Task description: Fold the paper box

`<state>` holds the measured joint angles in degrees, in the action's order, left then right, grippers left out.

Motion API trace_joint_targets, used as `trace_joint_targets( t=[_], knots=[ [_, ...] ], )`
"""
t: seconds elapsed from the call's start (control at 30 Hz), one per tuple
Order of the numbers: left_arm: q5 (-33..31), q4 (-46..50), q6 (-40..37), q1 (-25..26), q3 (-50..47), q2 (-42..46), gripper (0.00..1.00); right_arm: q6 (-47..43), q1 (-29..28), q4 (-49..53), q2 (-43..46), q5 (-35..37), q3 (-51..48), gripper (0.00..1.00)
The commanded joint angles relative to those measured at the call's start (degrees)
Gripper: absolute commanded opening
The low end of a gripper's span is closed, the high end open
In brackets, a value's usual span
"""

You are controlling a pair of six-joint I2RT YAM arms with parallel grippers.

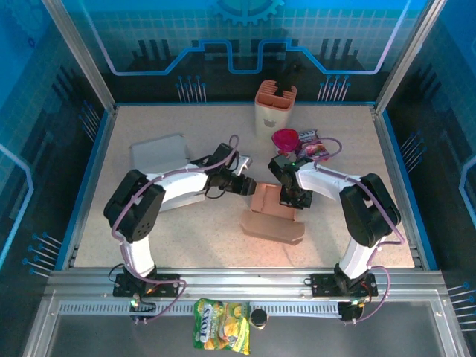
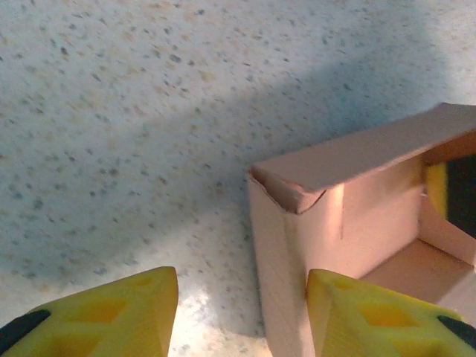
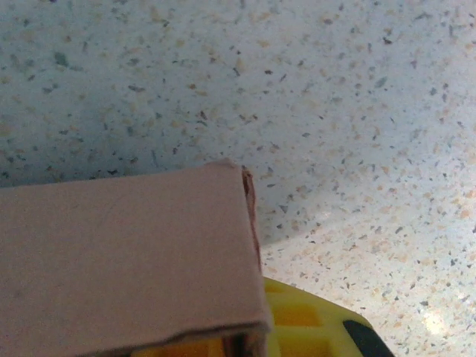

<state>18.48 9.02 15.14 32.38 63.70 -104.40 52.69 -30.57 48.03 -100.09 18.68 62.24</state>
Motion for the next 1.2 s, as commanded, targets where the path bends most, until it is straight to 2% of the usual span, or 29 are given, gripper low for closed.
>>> trace_joint_targets(
  t=[0.0, 0.07, 0.2, 0.33, 0.43, 0.6, 0.9, 0.97, 1.17],
  knots=[
    [3.7, -7.8, 3.6, -0.2, -5.0, 4.4, 0.51, -4.0, 0.6, -7.7, -1.5, 0.0, -2.9, 0.0],
    [4.5, -11.3, 6.0, -0.3, -7.9, 6.4, 0.56, -5.3, 0.6, -8.6, -0.8, 0.2, -3.2, 0.0],
    [5.4, -16.5, 9.8, -0.3, -12.4, 9.5, 0.56, -7.5, 0.6, -10.0, -0.1, 0.2, -3.7, 0.0],
    [6.8, -20.8, 11.7, -0.6, -15.9, 10.8, 0.49, -11.2, 0.6, -13.8, 2.1, -0.4, -5.8, 0.0],
    [9.4, -25.3, 13.7, -1.0, -17.7, 9.9, 0.38, -14.0, 1.1, -17.2, 3.4, -2.0, -7.6, 0.0],
    [9.7, -29.9, 15.7, -1.4, -20.1, 9.5, 0.38, -16.8, 2.2, -21.6, 4.3, -4.5, -9.7, 0.0],
    [10.1, -32.3, 16.2, -1.3, -21.8, 7.7, 0.35, -17.7, 2.5, -22.2, 4.5, -5.7, -9.1, 0.0],
    [9.3, -31.5, 15.5, -1.1, -21.6, 7.5, 0.31, -17.6, 2.5, -22.3, 4.6, -6.0, -9.2, 0.0],
    [7.3, -29.2, 13.9, -0.8, -20.6, 7.1, 0.31, -17.6, 2.4, -22.5, 4.7, -6.7, -9.3, 0.0]
  ],
)
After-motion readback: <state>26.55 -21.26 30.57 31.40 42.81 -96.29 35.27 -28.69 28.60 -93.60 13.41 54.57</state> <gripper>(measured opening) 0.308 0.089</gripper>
